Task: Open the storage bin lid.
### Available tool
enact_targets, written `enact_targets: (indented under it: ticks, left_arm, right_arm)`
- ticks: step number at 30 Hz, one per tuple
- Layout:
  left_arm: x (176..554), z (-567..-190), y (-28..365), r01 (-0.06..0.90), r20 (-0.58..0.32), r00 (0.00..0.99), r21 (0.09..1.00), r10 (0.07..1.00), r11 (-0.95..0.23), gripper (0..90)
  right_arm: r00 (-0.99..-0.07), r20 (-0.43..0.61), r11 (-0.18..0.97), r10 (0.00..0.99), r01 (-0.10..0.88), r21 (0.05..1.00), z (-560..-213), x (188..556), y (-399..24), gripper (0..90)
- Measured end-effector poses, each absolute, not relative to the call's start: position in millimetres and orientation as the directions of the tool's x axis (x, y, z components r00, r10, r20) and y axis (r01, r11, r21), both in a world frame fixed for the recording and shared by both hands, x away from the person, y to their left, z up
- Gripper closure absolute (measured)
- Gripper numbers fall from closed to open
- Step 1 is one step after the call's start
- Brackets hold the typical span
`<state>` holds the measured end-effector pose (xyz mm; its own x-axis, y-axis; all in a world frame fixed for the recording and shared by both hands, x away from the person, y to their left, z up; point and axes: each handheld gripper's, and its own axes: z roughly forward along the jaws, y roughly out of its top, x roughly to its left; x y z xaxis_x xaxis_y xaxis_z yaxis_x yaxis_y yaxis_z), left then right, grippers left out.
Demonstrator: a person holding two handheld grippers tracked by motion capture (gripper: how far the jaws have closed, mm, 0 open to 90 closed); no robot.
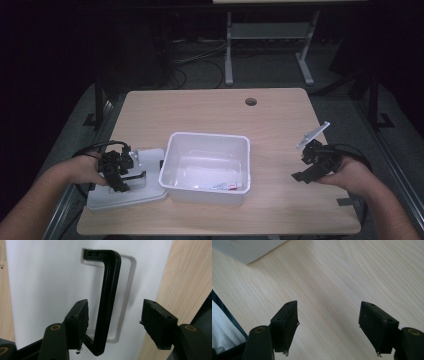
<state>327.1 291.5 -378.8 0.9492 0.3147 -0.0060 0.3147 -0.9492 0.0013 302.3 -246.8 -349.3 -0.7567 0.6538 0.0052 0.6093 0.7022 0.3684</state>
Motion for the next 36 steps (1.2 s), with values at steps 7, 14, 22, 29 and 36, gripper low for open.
enact_targets:
  ticks: [7, 14, 22, 29, 36]
  left_arm:
    - [326.7, -380.2, 291.0, 0.296, -0.006, 0.955, -0.004, 0.296, -0.955, 45.2]
    - [326.9, -383.3, 290.9, 0.279, -0.007, 0.96, -0.013, 0.279, -0.96, 49.6]
    - [330.2, -384.7, 292.3, 0.277, 0.012, 0.961, -0.023, 0.277, -0.96, 68.4]
    - [332.1, -383.7, 294.0, 0.261, 0.019, 0.965, -0.006, 0.26, -0.965, 76.4]
    - [334.6, -376.8, 295.3, 0.257, 0.034, 0.966, 0.03, 0.258, -0.966, 79.7]
  right_arm:
    - [-0.737, 0.014, 0.688, 0.675, 0.637, 0.348, -364.1, 299.0, -253.2, 26.7]
    - [-0.736, 0.028, 0.686, 0.676, 0.642, 0.342, -378.3, 295.0, -254.7, 28.2]
    - [-0.726, 0.049, 0.67, 0.686, 0.656, 0.348, -389.2, 291.2, -257.5, 29.1]
    - [-0.722, 0.059, 0.669, 0.689, 0.665, 0.333, -399.5, 287.7, -255.5, 29.0]
    - [-0.728, 0.039, 0.685, 0.685, 0.661, 0.308, -406.3, 286.0, -253.0, 28.0]
